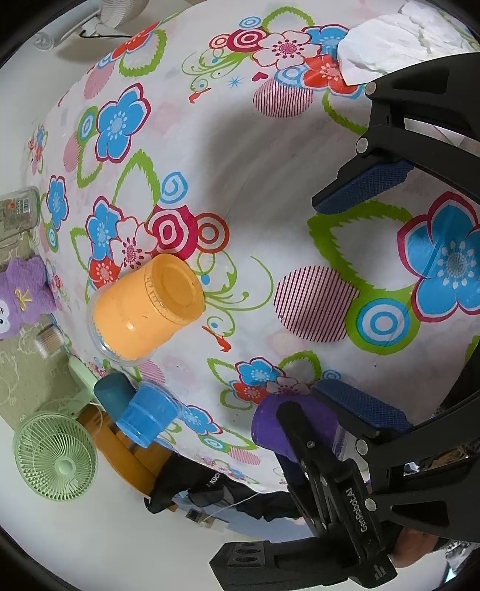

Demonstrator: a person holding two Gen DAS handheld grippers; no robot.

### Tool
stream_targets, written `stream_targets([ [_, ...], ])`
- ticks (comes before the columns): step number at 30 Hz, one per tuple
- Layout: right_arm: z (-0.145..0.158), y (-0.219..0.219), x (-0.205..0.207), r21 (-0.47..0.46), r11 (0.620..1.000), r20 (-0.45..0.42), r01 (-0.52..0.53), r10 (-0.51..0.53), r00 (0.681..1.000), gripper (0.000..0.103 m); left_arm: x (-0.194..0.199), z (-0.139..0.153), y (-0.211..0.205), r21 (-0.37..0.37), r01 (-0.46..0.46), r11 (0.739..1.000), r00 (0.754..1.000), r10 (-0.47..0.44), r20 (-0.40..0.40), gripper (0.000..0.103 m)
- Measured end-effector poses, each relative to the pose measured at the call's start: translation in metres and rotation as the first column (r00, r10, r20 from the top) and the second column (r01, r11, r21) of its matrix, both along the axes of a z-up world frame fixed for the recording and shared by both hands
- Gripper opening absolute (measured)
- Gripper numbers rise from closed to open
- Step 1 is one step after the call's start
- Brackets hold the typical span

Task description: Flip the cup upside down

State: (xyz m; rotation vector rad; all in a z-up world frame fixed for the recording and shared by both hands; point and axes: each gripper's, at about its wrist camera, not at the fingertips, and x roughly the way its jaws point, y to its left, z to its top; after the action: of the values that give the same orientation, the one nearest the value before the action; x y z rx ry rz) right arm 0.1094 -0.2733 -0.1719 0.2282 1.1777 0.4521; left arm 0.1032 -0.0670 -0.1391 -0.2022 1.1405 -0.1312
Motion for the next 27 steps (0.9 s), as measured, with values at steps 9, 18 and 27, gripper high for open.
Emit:
stream_targets([
  [9, -0.006, 0.0, 0.001, -0.002, 1.0, -0.015, 0.002, -0.002, 1.0, 0.093, 0.004, -0.001, 0.003, -0.034, -0.001, 0.999, 1.0, 0.001, -0.003, 0.064],
  [18, -0.007, 0.004, 0.002, 0.007, 1.0, -0.015, -0.009, 0.009, 1.0, 0.093, -0.007, 0.028, 0.009, -0.039, -0.008, 0.999, 0.997, 0.011, 0.073, 0.056],
  [27, -0.001, 0.005, -0.003, 0.011, 1.0, -0.002, -0.011, 0.011, 1.0, 0.093, -0.019, 0.052, 0.01, -0.038, -0.013, 0.999, 0.989, 0.018, 0.144, 0.056],
])
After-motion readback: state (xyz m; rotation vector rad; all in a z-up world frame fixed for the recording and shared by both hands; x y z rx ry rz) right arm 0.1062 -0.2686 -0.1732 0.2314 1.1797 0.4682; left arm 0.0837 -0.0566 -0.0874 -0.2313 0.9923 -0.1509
